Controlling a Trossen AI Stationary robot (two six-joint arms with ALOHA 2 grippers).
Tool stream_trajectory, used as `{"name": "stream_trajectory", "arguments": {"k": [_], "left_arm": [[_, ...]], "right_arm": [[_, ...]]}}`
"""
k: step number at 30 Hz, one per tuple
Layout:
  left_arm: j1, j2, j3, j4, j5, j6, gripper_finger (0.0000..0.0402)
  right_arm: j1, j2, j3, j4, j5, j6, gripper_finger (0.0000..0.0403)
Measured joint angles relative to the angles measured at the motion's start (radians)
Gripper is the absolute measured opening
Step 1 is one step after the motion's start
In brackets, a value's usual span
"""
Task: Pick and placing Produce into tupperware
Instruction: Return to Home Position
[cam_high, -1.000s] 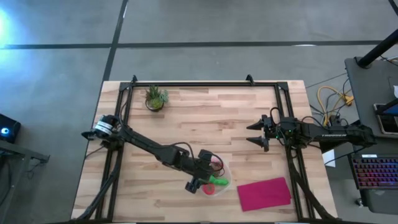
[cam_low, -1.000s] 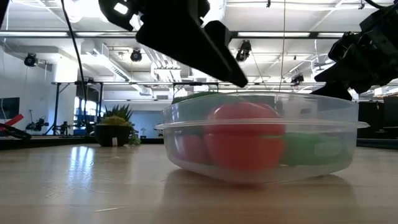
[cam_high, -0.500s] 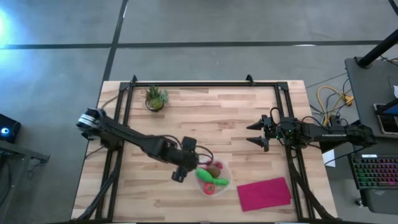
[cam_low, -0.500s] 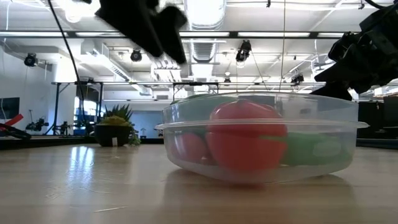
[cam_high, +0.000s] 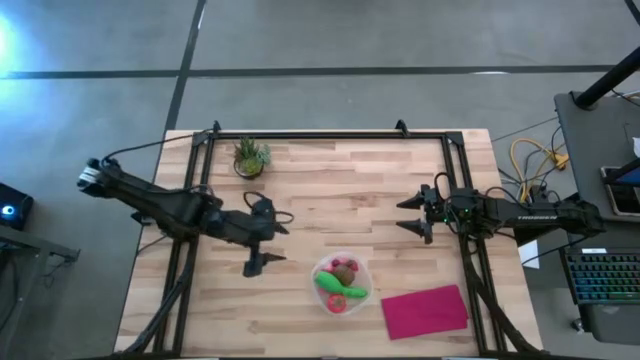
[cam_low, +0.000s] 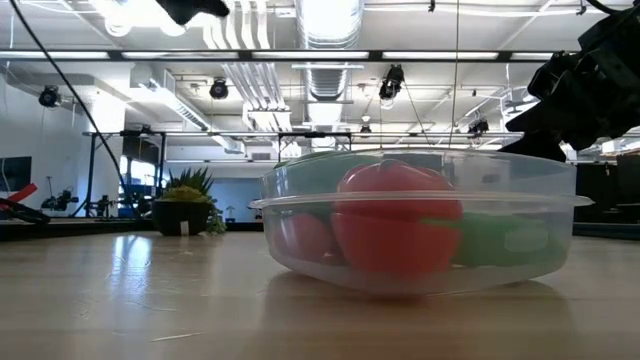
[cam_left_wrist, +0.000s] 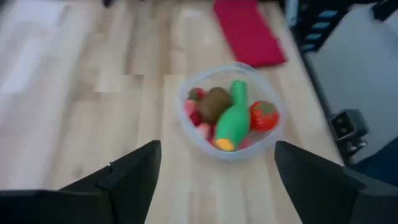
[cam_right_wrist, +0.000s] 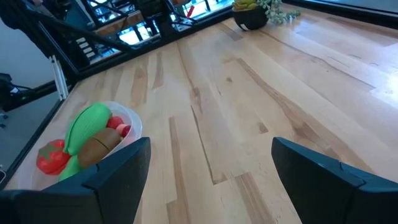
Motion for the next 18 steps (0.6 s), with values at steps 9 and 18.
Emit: {"name": "stream_trajectory", "arguments": {"k": [9, 18], "left_arm": [[0.066, -0.141, -0.456, 0.708, 0.360, -0.095, 0.0300], [0.198, -0.350, -0.594, 0.694, 0.353, -0.096, 0.0300]], "right_arm": [[0.000, 0.000, 0.000, 0.000, 0.000, 0.000, 0.0327], [0.000, 0.000, 0.000, 0.000, 0.000, 0.000, 0.0327]]}}
